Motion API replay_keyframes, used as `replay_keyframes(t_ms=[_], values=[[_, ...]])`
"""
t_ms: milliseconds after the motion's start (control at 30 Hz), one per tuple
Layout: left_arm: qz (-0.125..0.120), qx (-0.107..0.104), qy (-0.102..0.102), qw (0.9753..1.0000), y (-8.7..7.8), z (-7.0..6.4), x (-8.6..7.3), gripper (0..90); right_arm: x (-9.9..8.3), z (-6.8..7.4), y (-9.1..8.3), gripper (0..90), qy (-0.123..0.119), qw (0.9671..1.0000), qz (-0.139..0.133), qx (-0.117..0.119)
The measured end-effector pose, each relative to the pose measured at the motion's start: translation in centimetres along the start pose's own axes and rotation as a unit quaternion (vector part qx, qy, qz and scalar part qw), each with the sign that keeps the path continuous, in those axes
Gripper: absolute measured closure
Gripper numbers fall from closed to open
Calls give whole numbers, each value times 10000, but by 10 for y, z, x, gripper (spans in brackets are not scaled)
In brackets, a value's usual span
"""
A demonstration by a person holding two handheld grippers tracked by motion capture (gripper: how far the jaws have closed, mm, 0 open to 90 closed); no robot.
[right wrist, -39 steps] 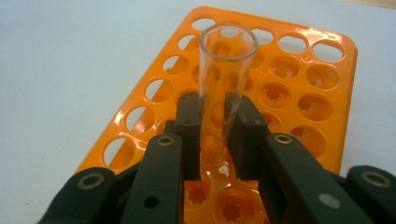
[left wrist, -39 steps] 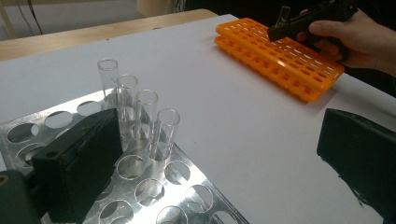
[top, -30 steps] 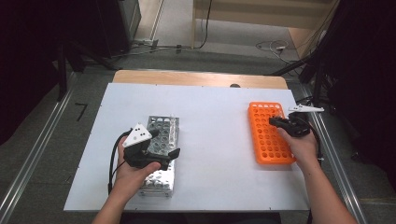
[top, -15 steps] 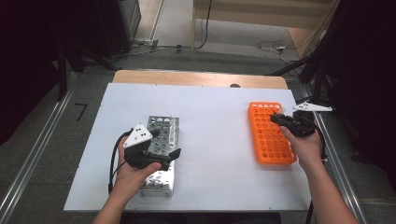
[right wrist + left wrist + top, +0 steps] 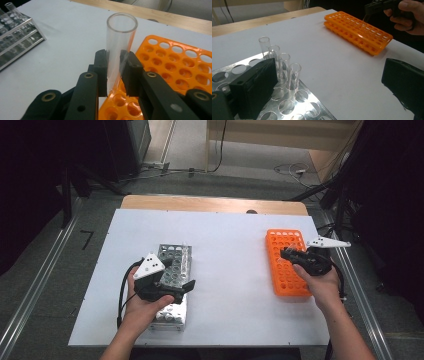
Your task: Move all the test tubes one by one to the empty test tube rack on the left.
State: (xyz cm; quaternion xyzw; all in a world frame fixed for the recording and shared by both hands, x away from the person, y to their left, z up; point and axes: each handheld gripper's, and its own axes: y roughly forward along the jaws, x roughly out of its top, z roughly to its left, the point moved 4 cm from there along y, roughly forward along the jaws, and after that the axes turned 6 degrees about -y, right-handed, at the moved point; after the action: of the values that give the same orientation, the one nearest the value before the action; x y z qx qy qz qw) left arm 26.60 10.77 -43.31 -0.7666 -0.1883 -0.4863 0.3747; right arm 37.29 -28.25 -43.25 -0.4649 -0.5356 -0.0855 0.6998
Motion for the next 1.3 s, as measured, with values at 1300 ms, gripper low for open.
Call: replay_keyframes(t_ms=[1300], values=[[46,-464,247,9986,13,-42,2,10,-11,134,6,737,-939,9876,85,1258]])
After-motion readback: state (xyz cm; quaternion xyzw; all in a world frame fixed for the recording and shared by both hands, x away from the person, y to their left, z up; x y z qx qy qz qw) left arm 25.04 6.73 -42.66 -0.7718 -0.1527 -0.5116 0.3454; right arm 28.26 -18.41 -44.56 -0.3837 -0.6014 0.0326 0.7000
